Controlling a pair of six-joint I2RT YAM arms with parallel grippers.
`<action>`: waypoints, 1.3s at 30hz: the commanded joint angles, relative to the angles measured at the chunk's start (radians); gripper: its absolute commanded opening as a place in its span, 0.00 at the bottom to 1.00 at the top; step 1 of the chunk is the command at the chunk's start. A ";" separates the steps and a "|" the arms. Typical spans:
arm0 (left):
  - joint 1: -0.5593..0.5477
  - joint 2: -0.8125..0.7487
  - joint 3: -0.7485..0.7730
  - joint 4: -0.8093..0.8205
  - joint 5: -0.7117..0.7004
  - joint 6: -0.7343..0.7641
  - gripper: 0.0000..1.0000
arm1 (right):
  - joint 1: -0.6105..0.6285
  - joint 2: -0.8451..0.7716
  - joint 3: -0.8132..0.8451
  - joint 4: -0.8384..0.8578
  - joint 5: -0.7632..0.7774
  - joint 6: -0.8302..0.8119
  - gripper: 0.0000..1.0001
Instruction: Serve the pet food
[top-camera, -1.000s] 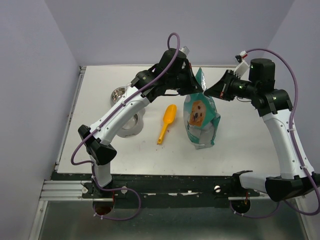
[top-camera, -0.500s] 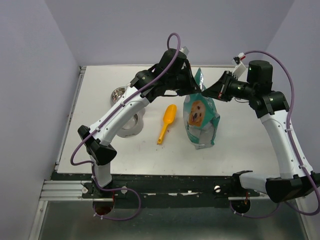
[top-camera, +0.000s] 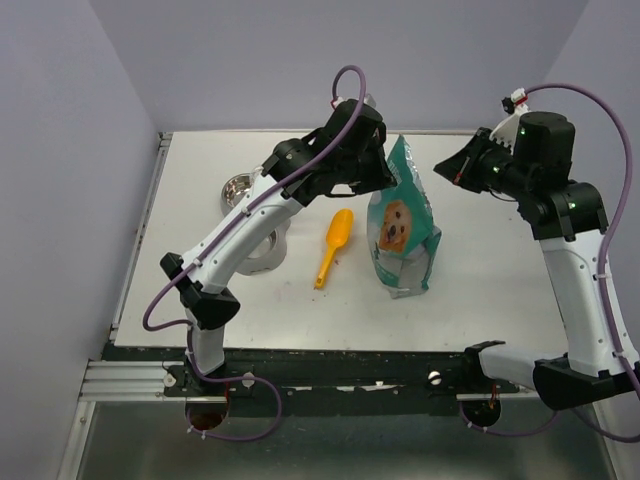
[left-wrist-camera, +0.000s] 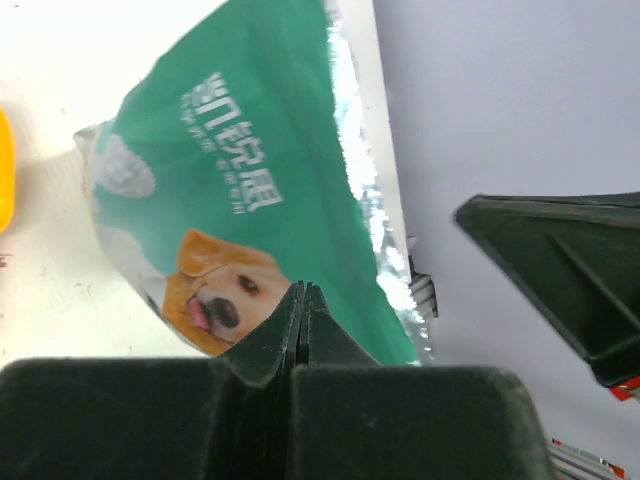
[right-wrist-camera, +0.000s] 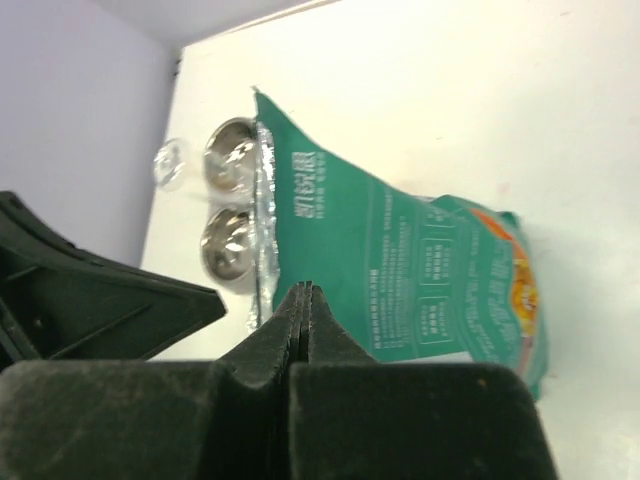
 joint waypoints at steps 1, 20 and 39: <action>-0.001 0.029 0.014 -0.051 -0.035 0.018 0.00 | 0.008 -0.006 0.005 -0.099 0.177 -0.070 0.00; 0.022 -0.022 -0.040 0.130 0.107 -0.052 0.63 | 0.005 0.047 0.114 -0.159 -0.072 0.033 0.55; 0.003 0.024 -0.029 0.127 0.122 -0.064 0.42 | 0.003 -0.003 -0.052 -0.062 -0.258 0.023 0.00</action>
